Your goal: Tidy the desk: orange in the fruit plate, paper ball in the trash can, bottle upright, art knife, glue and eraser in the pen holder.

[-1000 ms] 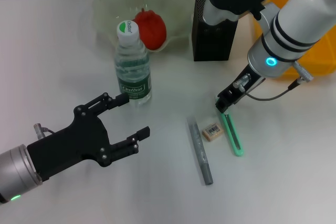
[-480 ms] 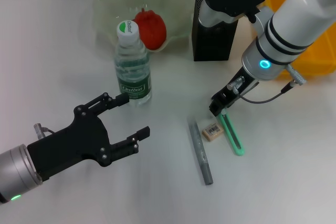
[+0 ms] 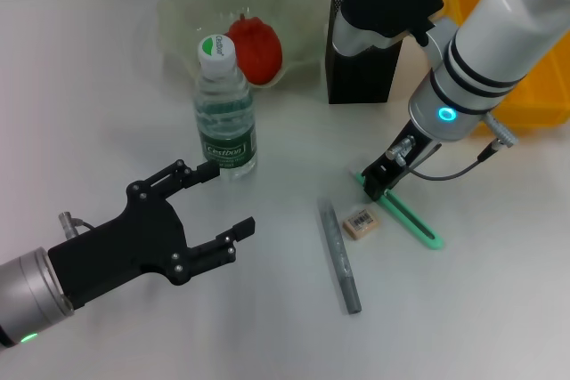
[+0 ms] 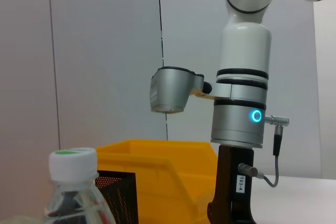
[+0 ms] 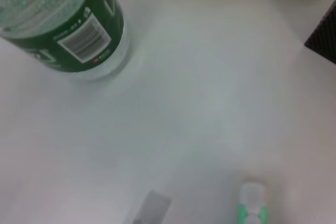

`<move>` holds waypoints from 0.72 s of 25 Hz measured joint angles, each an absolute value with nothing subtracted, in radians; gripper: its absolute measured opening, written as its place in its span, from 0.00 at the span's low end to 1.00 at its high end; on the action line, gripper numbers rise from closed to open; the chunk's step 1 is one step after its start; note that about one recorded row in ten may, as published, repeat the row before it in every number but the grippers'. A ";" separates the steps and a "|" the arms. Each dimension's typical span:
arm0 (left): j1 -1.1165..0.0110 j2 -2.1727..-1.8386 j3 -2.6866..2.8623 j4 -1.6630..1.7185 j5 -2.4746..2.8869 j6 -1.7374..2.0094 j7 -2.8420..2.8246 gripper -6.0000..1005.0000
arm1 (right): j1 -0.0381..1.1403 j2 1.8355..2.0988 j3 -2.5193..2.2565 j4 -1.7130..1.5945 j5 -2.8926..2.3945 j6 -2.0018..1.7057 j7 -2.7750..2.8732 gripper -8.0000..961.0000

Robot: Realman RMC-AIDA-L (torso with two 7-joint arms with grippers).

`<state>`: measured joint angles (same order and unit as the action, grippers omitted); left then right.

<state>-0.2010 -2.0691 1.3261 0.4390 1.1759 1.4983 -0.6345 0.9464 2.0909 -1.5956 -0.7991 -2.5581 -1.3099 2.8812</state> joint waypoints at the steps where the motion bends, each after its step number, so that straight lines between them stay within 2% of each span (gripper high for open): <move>1: -0.202 -2.069 1.326 0.436 1.175 1.499 -0.632 0.78 | 0.947 2.091 -1.597 -0.800 -2.558 -1.310 2.880 0.34; 4: -0.202 -2.069 1.326 0.434 1.174 1.500 -0.632 0.78 | 0.938 2.091 -1.606 -0.832 -2.558 -1.313 2.879 0.34; 10: -0.203 -2.069 1.326 0.434 1.172 1.501 -0.632 0.78 | 0.910 2.085 -1.598 -0.894 -2.559 -1.322 2.878 0.18; 14: -0.204 -2.068 1.327 0.434 1.170 1.504 -0.632 0.78 | 0.829 2.080 -1.531 -1.098 -2.560 -1.379 2.863 0.19; 18: -0.208 -2.068 1.327 0.434 1.170 1.505 -0.633 0.78 | 0.689 2.083 -1.424 -1.416 -2.527 -1.368 2.799 0.19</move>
<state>-0.2085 -2.0678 1.3270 0.4343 1.1700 1.5045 -0.6332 0.6885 2.0825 -1.4240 -1.4157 -2.5273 -1.3681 2.7987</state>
